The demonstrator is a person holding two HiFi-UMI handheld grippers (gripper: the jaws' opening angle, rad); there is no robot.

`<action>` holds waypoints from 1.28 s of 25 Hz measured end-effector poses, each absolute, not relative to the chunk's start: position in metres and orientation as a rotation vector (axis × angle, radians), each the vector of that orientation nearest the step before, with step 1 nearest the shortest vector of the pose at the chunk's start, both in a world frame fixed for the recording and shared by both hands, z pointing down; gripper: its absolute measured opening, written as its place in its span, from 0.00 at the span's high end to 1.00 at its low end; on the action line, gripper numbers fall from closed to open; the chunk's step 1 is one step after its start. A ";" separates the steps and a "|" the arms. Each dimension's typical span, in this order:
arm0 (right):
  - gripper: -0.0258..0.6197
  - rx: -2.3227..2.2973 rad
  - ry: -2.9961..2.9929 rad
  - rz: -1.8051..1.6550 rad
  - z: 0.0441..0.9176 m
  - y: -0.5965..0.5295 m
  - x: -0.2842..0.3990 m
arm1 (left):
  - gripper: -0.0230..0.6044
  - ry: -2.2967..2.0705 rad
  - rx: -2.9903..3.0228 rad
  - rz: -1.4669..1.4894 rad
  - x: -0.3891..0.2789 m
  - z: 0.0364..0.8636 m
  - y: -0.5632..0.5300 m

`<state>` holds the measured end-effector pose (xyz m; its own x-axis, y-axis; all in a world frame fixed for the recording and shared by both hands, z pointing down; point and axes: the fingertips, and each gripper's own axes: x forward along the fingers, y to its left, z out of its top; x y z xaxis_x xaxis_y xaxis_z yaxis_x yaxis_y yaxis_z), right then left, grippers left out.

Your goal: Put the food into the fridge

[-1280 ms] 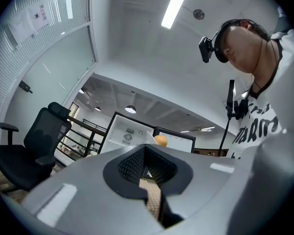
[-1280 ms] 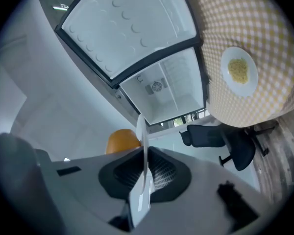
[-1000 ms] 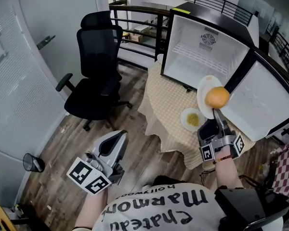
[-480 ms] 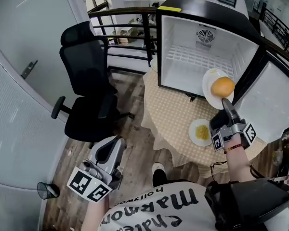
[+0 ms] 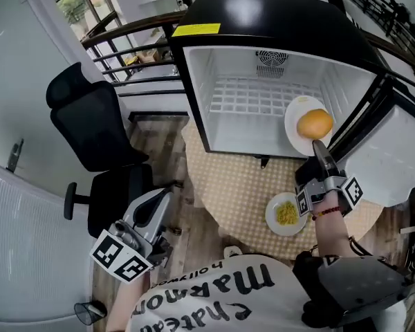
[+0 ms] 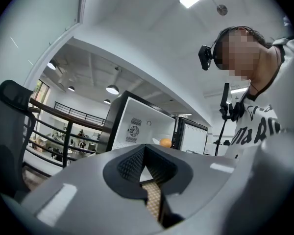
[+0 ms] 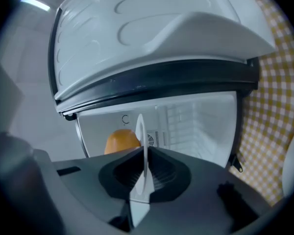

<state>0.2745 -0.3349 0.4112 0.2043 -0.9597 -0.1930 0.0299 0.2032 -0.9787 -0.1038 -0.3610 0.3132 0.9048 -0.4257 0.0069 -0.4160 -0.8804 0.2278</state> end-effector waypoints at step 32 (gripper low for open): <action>0.91 -1.807 0.936 -0.926 0.393 -0.397 0.316 | 0.95 0.069 2.825 -0.064 -0.021 0.341 -0.488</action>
<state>0.3164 -0.3971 0.3925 0.4394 -0.8730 0.2118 -0.2216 -0.3338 -0.9162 -0.0210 -0.4877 0.3410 0.9978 0.0409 -0.0515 0.0549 -0.9497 0.3082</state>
